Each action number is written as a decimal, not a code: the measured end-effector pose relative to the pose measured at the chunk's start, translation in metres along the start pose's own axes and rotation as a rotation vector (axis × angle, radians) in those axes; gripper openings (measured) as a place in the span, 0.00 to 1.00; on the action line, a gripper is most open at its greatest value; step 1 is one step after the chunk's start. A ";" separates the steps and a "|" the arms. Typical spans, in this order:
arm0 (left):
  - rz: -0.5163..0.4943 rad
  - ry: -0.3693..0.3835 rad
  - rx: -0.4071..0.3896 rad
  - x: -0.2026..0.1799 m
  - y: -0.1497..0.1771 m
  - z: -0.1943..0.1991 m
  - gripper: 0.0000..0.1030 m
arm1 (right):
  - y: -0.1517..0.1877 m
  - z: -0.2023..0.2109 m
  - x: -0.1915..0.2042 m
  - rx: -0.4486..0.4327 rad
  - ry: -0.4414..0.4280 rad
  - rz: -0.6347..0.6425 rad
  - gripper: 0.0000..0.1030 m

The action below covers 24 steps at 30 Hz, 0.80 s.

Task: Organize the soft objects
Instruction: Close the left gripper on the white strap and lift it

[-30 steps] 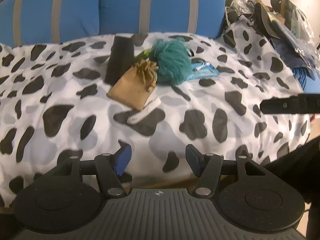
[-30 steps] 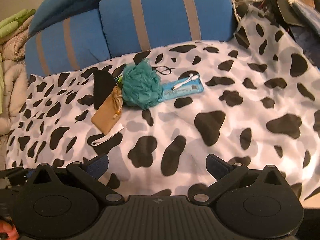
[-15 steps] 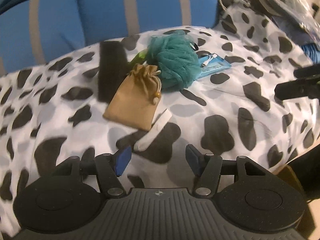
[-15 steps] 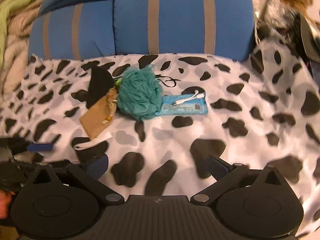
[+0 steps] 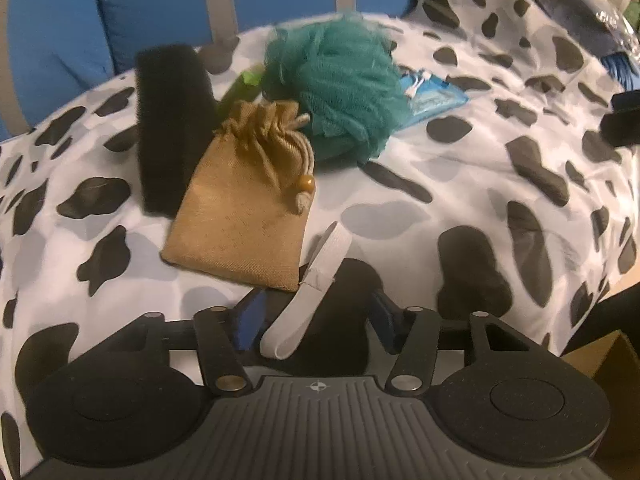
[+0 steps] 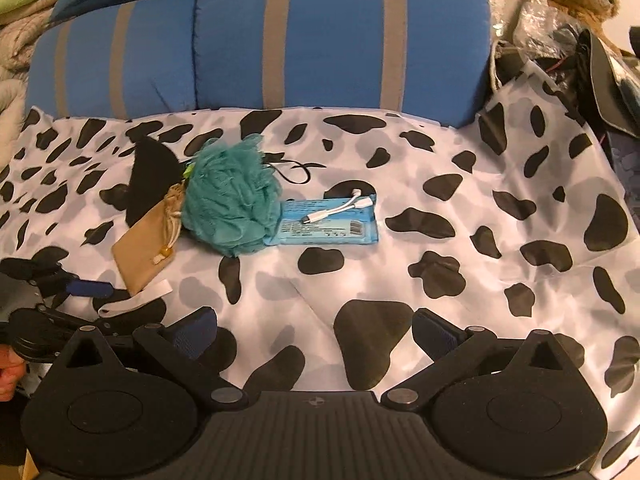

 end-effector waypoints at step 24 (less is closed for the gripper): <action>0.011 0.051 0.042 -0.011 -0.007 0.061 0.12 | -0.001 -0.006 -0.010 -0.009 0.038 -0.012 1.00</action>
Point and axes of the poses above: each gripper's, at about its wrist camera, not at the fingertips, and z roughly against the way its jaws point, x to its left, y to its underside, the point moved 5 cm from there along -z, roughly the way its jaws point, and after that the axes turned 6 degrees about -y, right-handed, at the moved point
